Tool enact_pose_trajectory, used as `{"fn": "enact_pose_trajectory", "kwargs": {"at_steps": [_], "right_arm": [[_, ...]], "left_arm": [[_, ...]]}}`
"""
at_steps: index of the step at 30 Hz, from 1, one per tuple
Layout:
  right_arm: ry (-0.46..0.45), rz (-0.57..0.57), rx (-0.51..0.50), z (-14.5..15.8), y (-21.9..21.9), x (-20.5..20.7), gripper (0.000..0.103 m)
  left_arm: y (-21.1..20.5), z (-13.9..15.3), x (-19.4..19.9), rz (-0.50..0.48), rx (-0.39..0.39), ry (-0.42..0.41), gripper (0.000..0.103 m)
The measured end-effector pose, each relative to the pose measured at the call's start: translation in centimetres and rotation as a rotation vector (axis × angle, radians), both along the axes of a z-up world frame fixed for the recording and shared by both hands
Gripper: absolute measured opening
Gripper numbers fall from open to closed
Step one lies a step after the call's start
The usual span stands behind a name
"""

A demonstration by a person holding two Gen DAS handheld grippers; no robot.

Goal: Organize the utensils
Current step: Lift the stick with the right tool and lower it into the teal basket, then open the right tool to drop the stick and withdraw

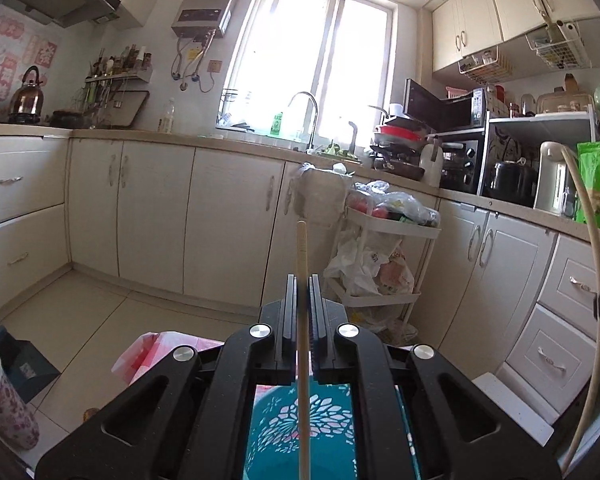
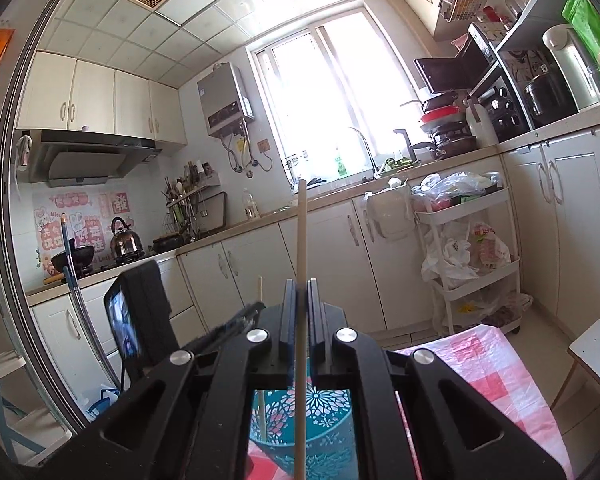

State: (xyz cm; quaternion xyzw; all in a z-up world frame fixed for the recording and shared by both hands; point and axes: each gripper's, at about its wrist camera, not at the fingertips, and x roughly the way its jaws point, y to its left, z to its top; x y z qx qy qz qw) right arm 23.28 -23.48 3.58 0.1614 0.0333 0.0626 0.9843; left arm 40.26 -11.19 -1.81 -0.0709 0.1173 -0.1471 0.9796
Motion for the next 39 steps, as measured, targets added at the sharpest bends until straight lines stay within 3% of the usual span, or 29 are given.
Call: {"fn": "enact_pose_trajectory", "kwargs": {"at_steps": [12, 23, 28, 39], "right_arm": [[-0.043, 0.037, 0.030, 0.8, 1.2, 2.4, 0.006], [-0.074, 0.048, 0.042, 0.8, 2.0, 5.0, 0.006], [-0.018, 0.030, 0.013, -1.9, 2.9, 7.3, 0.006], [0.123, 0.052, -0.087, -6.7, 3.4, 7.1, 0.006]], "left_arm": [[0.6, -2.8, -1.8, -0.001, 0.070, 0.092, 0.006], [4.3, -2.8, -3.6, 0.088, -0.009, 0.113, 0.027], [6.6, -3.3, -4.2, 0.146, -0.036, 0.138, 0.031], [6.3, -3.3, -5.5, 0.128, -0.013, 0.148, 0.031]]}}
